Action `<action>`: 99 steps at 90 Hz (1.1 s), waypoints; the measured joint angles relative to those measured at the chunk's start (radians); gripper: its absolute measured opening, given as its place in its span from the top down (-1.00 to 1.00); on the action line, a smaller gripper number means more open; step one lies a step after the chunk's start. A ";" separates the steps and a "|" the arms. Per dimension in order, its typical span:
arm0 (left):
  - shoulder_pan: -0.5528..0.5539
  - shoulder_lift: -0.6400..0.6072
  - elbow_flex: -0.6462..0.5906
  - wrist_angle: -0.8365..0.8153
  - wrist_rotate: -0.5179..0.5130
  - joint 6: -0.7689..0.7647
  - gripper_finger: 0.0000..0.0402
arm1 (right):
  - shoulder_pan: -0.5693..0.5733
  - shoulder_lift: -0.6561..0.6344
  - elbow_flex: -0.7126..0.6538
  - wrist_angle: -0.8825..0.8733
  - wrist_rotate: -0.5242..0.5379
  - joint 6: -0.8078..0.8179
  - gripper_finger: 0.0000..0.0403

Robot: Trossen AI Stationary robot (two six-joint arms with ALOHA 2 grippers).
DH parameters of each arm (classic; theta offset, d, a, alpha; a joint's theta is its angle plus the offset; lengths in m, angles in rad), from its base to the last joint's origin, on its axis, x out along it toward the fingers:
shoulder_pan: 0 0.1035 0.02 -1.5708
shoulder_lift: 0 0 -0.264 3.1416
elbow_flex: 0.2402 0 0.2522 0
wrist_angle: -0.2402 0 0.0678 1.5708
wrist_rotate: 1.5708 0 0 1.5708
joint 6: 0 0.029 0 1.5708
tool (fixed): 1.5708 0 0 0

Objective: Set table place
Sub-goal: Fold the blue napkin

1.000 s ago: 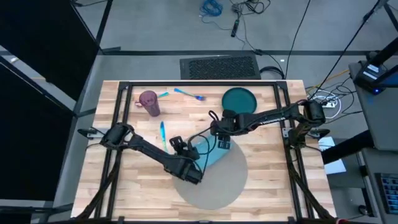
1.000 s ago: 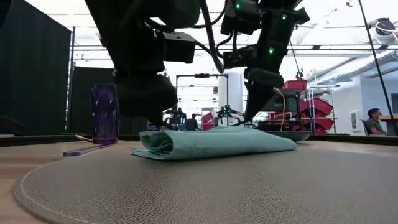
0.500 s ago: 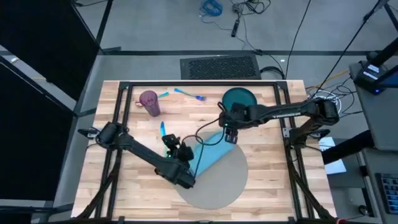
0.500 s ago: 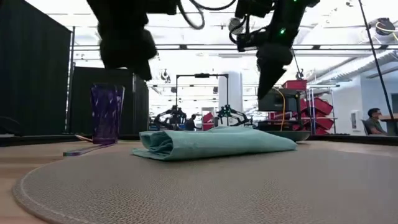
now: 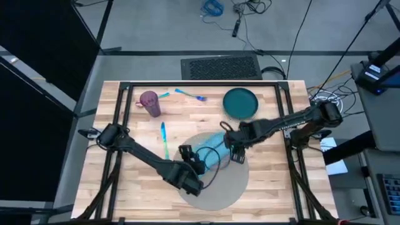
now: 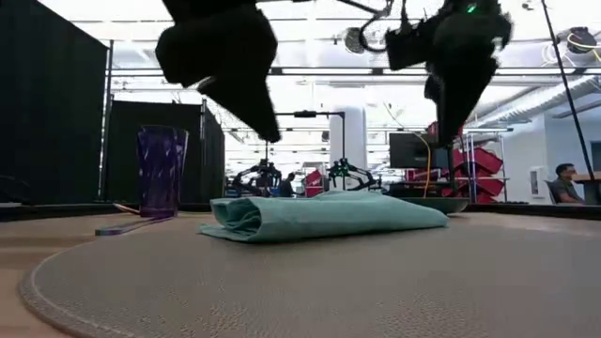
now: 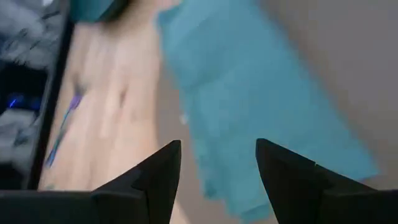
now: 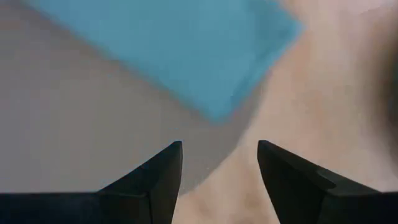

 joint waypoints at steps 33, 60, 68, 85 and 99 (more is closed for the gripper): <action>0.107 -0.001 0.000 -0.077 -0.116 0.129 0.04 | 0.031 0.000 0.000 -0.139 0.284 0.072 0.19; 0.125 -0.018 0.001 -0.287 -0.182 -0.019 0.04 | -0.073 0.001 -0.027 -0.149 0.188 0.047 0.19; 0.118 -0.016 0.000 -0.274 -0.105 -0.016 0.04 | -0.073 0.001 -0.069 -0.112 0.150 0.038 0.20; 0.101 -0.088 -0.001 -0.347 -0.067 -0.107 0.04 | -0.061 -0.014 -0.190 -0.070 0.144 0.087 0.21; 0.053 -0.281 -0.059 -0.342 -0.116 -0.294 0.04 | -0.026 -0.076 -0.293 0.137 0.140 0.117 0.21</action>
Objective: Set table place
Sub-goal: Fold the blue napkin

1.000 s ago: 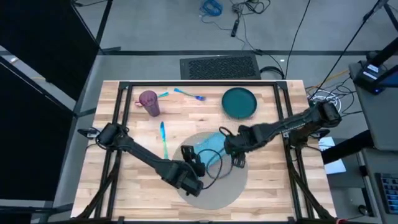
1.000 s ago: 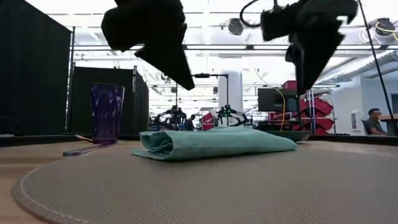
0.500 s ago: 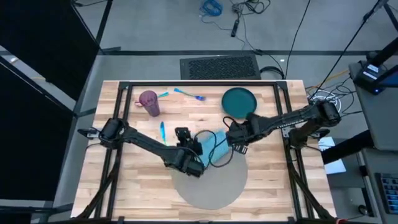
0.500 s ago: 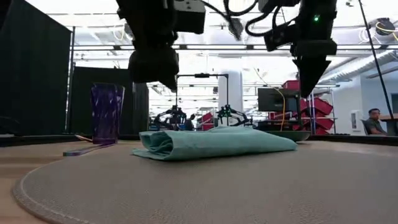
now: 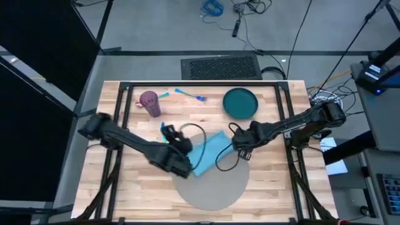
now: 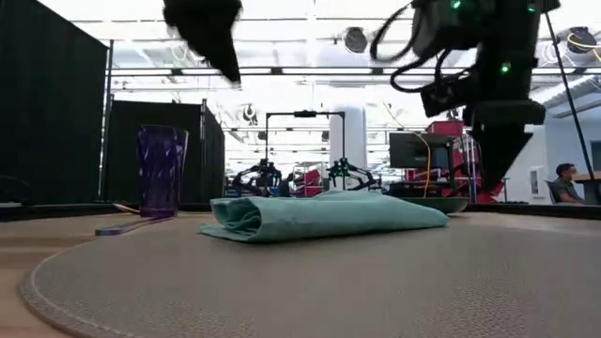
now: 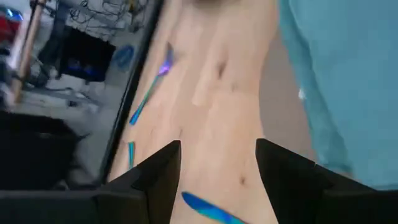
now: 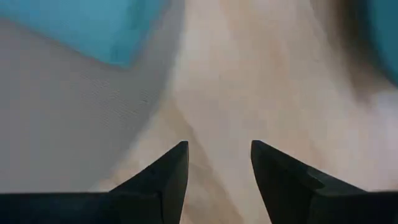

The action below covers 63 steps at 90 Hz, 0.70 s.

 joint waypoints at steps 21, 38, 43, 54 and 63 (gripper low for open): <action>-0.119 -0.237 -0.245 0.362 0.059 -0.101 0.04 | 0.068 -0.049 -0.099 0.365 -0.079 -0.006 0.21; -0.133 -0.251 -0.347 0.665 0.063 -0.155 0.04 | 0.089 -0.049 -0.100 0.450 -0.078 -0.030 0.21; -0.125 -0.228 -0.348 0.713 0.056 -0.149 0.04 | 0.092 -0.049 -0.100 0.487 -0.076 -0.028 0.21; -0.092 -0.173 -0.350 0.725 0.060 -0.123 0.04 | 0.097 -0.049 -0.100 0.544 -0.026 0.006 0.21; -0.039 -0.126 -0.350 0.727 0.139 -0.096 0.04 | 0.108 -0.049 -0.100 0.552 0.026 0.038 0.21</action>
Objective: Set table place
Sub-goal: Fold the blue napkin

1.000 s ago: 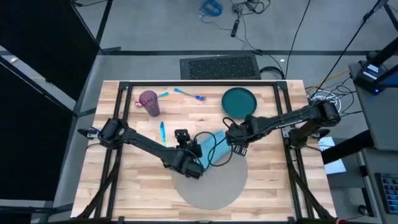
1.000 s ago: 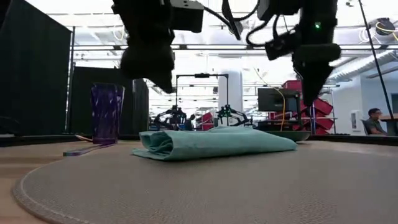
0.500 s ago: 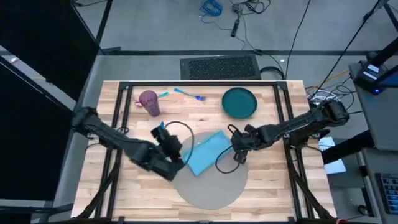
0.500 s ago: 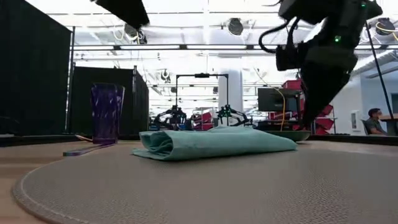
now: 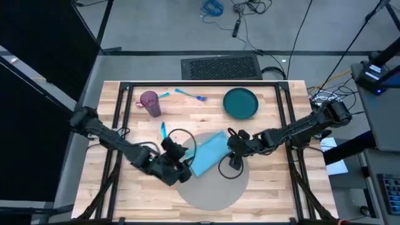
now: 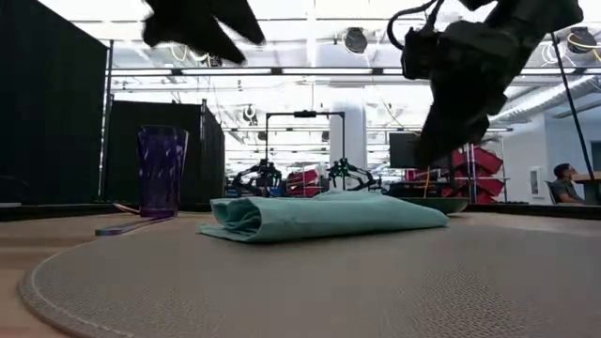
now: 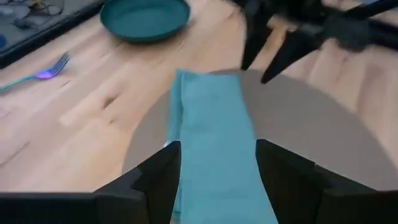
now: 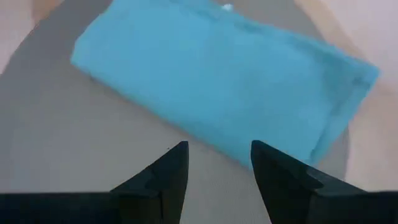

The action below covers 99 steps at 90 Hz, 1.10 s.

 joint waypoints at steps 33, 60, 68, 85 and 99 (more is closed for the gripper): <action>0.144 0.168 0.000 0.179 0.271 0.264 0.04 | 0.040 0.000 0.000 0.013 -0.006 0.031 0.21; 0.236 0.241 0.000 0.206 0.313 0.328 0.04 | 0.075 0.010 0.000 0.013 -0.001 0.057 0.23; 0.247 0.238 0.000 0.217 0.314 0.340 0.04 | 0.090 0.034 0.000 0.015 -0.004 0.052 0.36; 0.272 0.239 0.000 0.260 0.323 0.371 0.05 | 0.097 0.093 0.000 0.026 -0.007 0.028 0.94; 0.271 0.239 0.000 0.288 0.328 0.419 0.37 | 0.095 0.095 0.000 0.034 -0.038 0.030 0.99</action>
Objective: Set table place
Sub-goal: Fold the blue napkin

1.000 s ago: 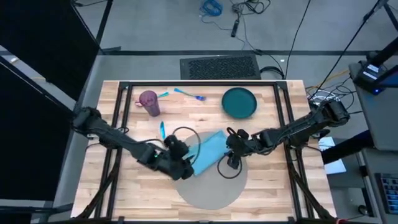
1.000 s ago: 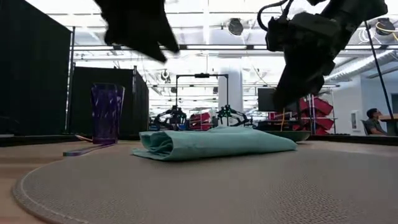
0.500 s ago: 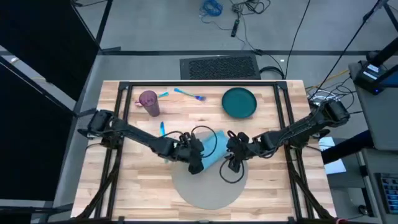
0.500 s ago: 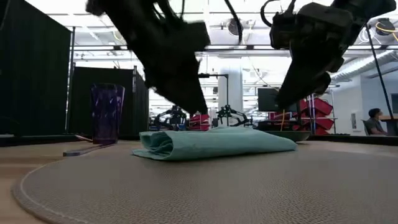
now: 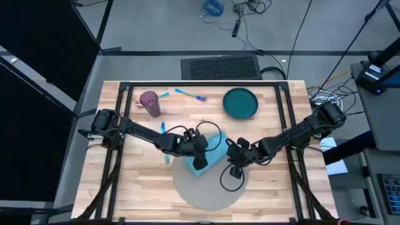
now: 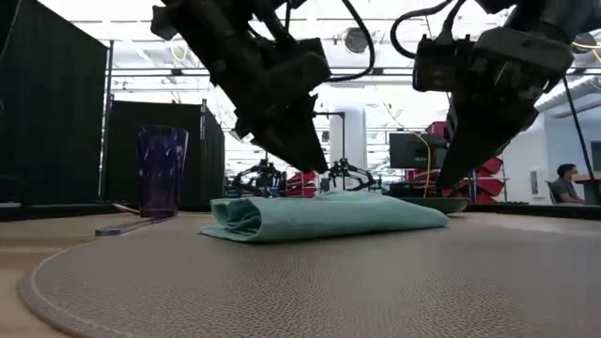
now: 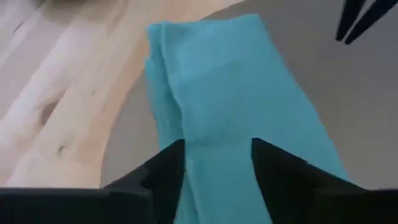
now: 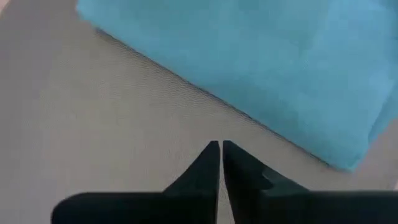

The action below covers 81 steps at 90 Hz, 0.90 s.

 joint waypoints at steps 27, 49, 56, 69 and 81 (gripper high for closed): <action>0.002 0.000 0.000 0.022 -0.002 0.029 0.99 | -0.009 0.058 0.000 0.070 -0.073 -0.001 1.00; -0.002 0.053 0.002 0.040 0.062 0.004 1.00 | -0.015 0.112 0.000 0.111 -0.098 -0.017 1.00; -0.009 0.081 0.002 0.041 0.087 -0.001 1.00 | -0.015 0.119 0.000 0.111 -0.099 -0.016 1.00; -0.013 0.120 0.001 0.044 0.094 -0.004 1.00 | -0.015 0.120 0.000 0.110 -0.099 -0.016 1.00; -0.011 0.129 0.001 0.026 0.093 -0.022 1.00 | -0.015 0.120 0.000 0.101 -0.099 -0.011 1.00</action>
